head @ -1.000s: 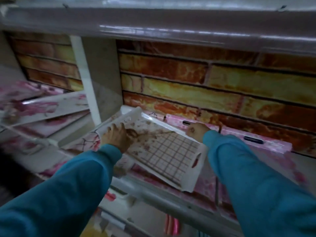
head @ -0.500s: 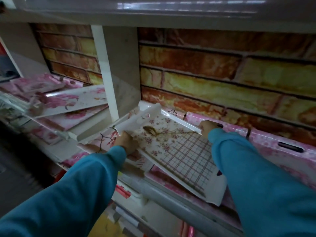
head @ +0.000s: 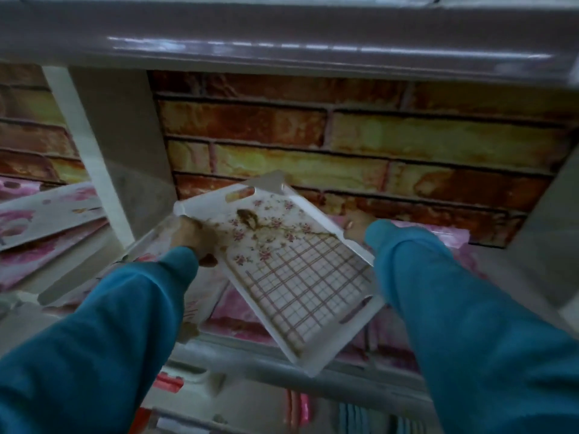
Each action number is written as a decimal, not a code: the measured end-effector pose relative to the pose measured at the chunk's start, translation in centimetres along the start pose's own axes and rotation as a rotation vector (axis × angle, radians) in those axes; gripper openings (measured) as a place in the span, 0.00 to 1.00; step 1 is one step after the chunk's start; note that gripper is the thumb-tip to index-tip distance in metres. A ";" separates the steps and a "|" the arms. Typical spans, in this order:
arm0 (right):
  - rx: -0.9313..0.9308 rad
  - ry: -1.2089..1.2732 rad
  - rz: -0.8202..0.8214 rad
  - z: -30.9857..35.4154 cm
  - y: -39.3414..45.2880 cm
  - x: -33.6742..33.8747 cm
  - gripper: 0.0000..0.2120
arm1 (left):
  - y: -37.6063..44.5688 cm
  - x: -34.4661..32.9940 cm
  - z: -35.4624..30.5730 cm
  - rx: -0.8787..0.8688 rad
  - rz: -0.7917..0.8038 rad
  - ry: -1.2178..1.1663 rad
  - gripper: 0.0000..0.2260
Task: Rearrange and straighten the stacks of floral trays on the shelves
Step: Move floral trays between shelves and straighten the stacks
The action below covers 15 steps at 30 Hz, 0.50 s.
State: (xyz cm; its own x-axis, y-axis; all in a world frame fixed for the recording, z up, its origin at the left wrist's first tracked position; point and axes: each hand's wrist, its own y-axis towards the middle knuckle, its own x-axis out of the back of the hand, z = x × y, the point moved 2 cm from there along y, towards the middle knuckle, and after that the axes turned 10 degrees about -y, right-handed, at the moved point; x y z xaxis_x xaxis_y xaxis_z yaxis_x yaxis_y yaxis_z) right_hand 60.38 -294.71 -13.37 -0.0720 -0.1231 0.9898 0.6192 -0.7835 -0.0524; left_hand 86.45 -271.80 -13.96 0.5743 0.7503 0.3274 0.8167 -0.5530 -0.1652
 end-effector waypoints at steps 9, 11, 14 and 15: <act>-0.306 0.023 -0.015 -13.5 -10.3 3.0 0.09 | -1.7 -14.4 -5.6 -0.255 0.188 0.234 0.24; -0.361 0.004 -0.003 -16.2 -12.6 2.9 0.13 | -2.7 -17.9 -6.4 -0.288 0.252 0.224 0.19; -0.428 -0.017 -0.014 -19.3 -15.4 2.2 0.17 | -4.4 -22.3 -7.3 -0.351 0.326 0.264 0.16; -0.455 -0.019 -0.011 -20.3 -16.1 1.9 0.17 | -5.0 -23.7 -7.5 -0.372 0.341 0.269 0.16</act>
State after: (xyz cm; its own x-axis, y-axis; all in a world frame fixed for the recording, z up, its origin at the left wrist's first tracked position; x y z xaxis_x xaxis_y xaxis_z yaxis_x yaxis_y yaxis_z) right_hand 34.41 -294.65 -13.36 -0.0597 -0.1059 0.9926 0.2115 -0.9731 -0.0911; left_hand 68.36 -289.51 -13.91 0.7272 0.4158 0.5461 0.4850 -0.8743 0.0197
